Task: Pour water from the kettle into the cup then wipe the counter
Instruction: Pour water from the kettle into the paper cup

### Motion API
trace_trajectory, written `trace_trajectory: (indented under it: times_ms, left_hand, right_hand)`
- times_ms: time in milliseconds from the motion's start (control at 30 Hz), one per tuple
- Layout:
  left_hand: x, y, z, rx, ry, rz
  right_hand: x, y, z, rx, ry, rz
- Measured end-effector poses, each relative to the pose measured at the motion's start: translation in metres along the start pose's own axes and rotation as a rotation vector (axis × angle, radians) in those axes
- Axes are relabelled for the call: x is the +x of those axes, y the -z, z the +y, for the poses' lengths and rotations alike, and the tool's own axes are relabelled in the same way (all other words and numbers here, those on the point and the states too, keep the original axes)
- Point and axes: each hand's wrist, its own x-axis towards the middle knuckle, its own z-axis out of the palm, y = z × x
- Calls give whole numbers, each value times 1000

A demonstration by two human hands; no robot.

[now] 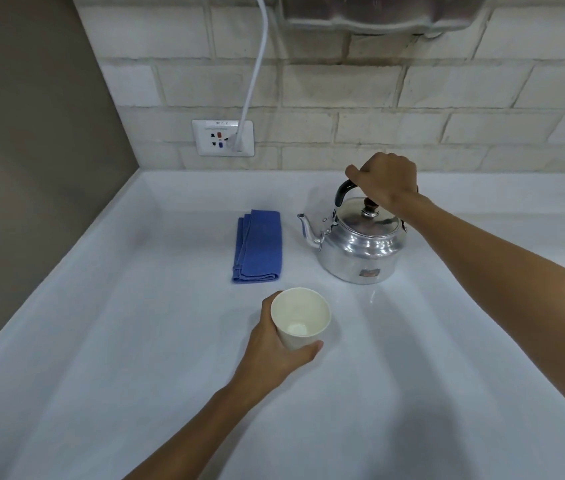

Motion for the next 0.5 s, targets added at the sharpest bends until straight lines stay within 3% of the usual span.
trace_trajectory:
  times_ms: [500]
  left_hand:
    - [-1,-3,-6,7,36,1]
  right_hand:
    - [-56,59,-11,-60,261,150]
